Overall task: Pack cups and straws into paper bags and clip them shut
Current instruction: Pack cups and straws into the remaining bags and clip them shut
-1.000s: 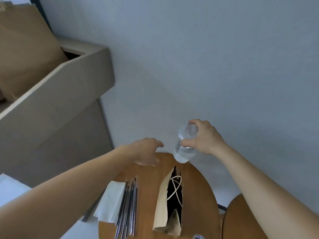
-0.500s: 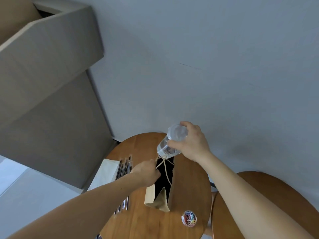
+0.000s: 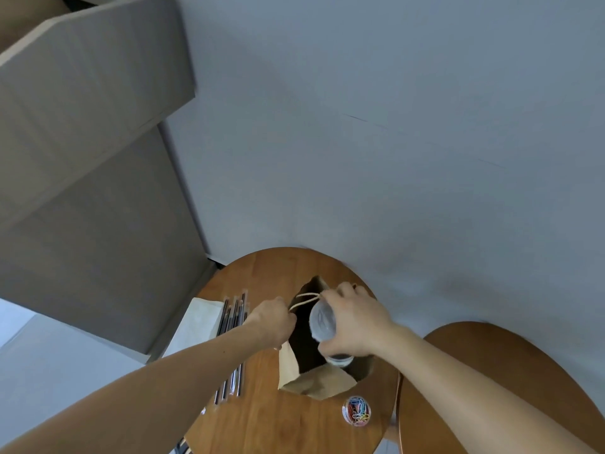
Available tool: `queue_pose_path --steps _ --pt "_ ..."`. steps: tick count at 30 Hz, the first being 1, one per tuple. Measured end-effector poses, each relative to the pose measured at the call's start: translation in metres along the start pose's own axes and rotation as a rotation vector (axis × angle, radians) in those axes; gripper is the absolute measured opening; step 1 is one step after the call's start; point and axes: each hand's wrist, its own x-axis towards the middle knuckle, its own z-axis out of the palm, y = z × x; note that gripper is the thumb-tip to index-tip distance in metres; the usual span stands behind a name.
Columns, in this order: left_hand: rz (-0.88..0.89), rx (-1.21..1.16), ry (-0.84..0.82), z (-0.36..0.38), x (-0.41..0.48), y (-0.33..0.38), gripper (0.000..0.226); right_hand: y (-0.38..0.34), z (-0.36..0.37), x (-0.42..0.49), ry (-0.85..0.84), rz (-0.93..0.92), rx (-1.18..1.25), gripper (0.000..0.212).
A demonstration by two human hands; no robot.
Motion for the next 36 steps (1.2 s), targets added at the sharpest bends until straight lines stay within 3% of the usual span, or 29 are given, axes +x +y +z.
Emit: queue_pose_path --steps 12,17,23,27,29,32,36 --pt "0.033 0.001 -0.006 -0.006 0.012 -0.017 0.019 -0.013 0.115 0.067 -0.244 0.063 -0.073 0.086" --pt "0.059 0.024 -0.021 -0.006 0.016 -0.018 0.02 -0.014 0.141 0.081 -0.231 0.001 -0.185 0.066" --pt "0.067 0.016 0.004 -0.006 0.017 -0.022 0.019 -0.007 0.151 0.085 -0.23 -0.017 -0.211 0.067" --pt "0.071 0.011 -0.005 -0.009 0.013 -0.018 0.019 -0.018 0.12 0.077 -0.305 0.024 -0.13 0.073" --pt "0.085 0.003 -0.021 -0.013 0.009 -0.014 0.02 -0.024 0.09 0.067 -0.29 0.065 0.004 0.066" --pt "0.098 0.035 -0.059 -0.022 0.003 -0.01 0.027 -0.028 0.034 0.04 -0.199 0.083 0.181 0.045" --pt "0.159 0.118 -0.218 -0.052 -0.006 -0.011 0.055 -0.029 -0.048 0.006 0.059 0.08 0.266 0.039"
